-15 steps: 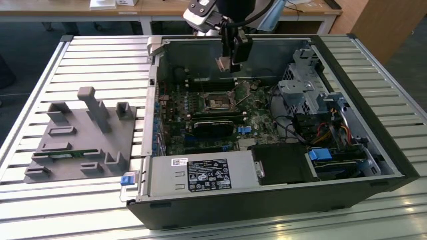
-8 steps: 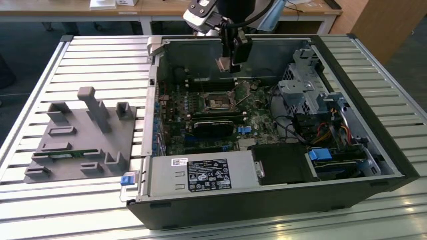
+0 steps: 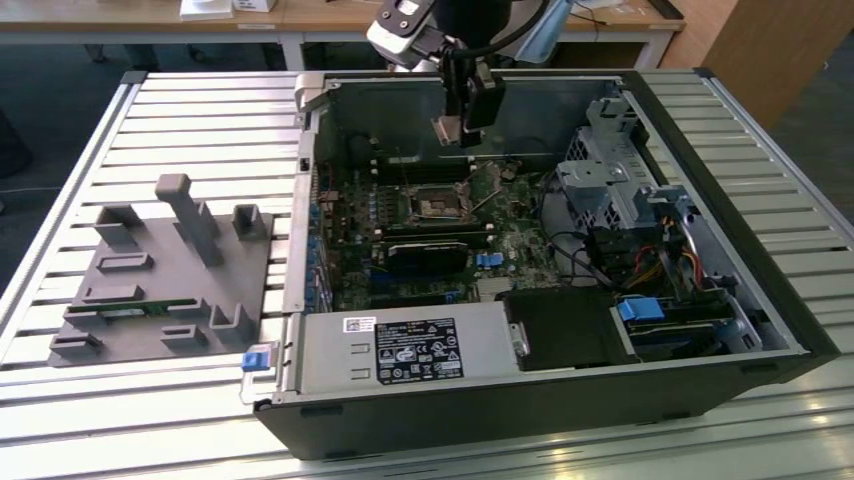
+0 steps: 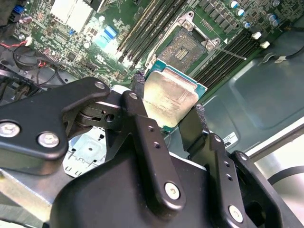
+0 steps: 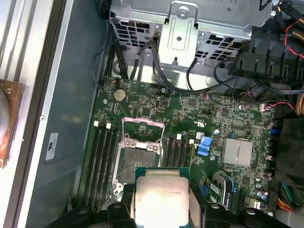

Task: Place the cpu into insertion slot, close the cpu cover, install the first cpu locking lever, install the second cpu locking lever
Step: 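Place the cpu into insertion slot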

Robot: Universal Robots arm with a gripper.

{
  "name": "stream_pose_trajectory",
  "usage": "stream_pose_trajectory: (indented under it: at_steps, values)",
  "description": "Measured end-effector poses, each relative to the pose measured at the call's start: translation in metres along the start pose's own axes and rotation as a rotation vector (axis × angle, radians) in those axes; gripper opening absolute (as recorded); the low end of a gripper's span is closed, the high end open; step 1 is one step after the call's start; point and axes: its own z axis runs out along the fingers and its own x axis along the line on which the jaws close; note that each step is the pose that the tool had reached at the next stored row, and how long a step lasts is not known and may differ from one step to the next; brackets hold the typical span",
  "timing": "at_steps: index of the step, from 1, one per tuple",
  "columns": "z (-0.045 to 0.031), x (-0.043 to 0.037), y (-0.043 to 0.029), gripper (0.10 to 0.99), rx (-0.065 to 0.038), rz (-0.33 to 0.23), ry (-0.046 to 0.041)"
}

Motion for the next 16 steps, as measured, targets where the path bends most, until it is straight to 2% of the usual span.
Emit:
stream_pose_trajectory:
  at_steps: [16]
  values:
    - [0.007, 0.0, -0.0006, 0.541, 0.001, 0.004, -0.0008]
